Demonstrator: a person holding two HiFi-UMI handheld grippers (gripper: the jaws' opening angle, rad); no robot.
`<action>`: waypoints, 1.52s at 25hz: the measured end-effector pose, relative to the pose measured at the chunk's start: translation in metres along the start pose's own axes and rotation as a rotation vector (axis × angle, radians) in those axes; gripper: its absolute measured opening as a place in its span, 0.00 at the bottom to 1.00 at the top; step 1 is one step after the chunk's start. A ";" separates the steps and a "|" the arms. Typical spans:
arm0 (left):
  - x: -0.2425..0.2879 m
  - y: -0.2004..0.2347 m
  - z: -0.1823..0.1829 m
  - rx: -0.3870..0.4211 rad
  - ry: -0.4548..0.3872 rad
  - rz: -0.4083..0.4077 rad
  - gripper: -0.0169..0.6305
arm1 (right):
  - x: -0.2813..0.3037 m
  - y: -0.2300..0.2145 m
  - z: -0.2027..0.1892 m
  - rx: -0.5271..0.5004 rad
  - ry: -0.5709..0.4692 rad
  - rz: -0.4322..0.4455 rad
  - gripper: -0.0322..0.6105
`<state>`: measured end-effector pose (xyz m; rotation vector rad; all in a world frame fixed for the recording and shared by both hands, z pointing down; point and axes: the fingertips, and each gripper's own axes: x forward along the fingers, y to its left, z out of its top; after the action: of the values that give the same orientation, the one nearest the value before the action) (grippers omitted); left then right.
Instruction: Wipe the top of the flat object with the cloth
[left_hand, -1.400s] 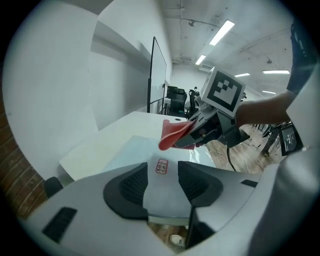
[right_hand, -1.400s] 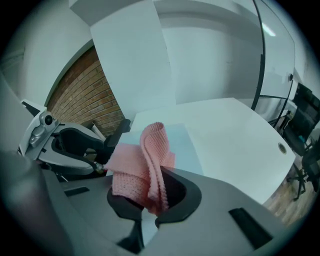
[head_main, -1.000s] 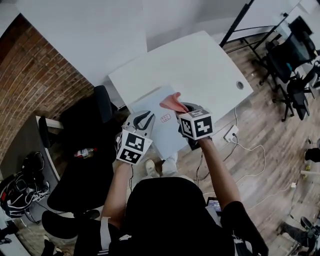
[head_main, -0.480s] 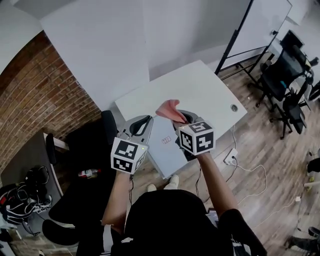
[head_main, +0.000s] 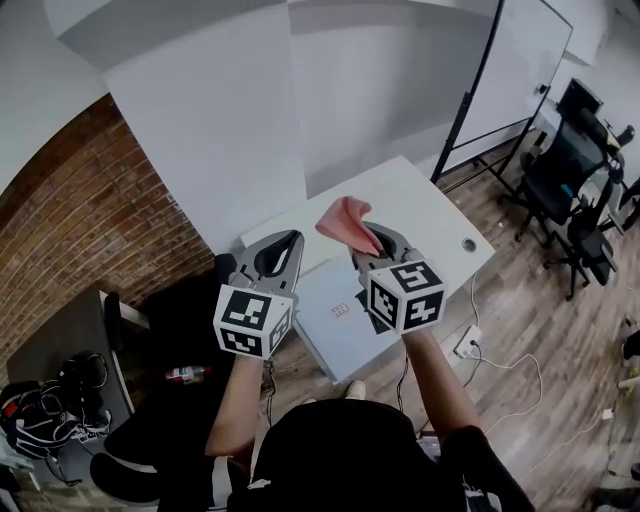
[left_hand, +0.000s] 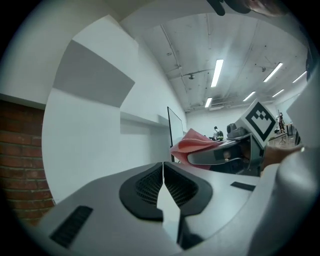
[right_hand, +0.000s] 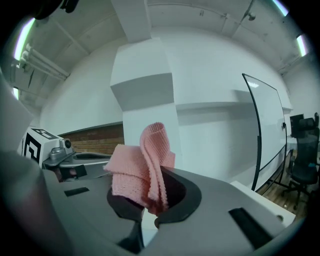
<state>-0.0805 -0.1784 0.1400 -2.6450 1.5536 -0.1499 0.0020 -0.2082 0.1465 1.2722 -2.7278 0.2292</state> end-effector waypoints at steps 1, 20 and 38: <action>0.000 0.002 0.006 -0.001 -0.011 0.012 0.06 | -0.002 0.001 0.005 -0.005 -0.012 -0.001 0.12; -0.008 0.004 0.050 0.009 -0.083 0.021 0.05 | -0.009 0.009 0.035 -0.046 -0.077 -0.024 0.12; -0.006 -0.002 0.057 0.015 -0.107 0.010 0.05 | -0.015 0.014 0.037 -0.076 -0.086 -0.023 0.12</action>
<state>-0.0746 -0.1714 0.0837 -2.5868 1.5260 -0.0194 -0.0003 -0.1948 0.1066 1.3218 -2.7619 0.0685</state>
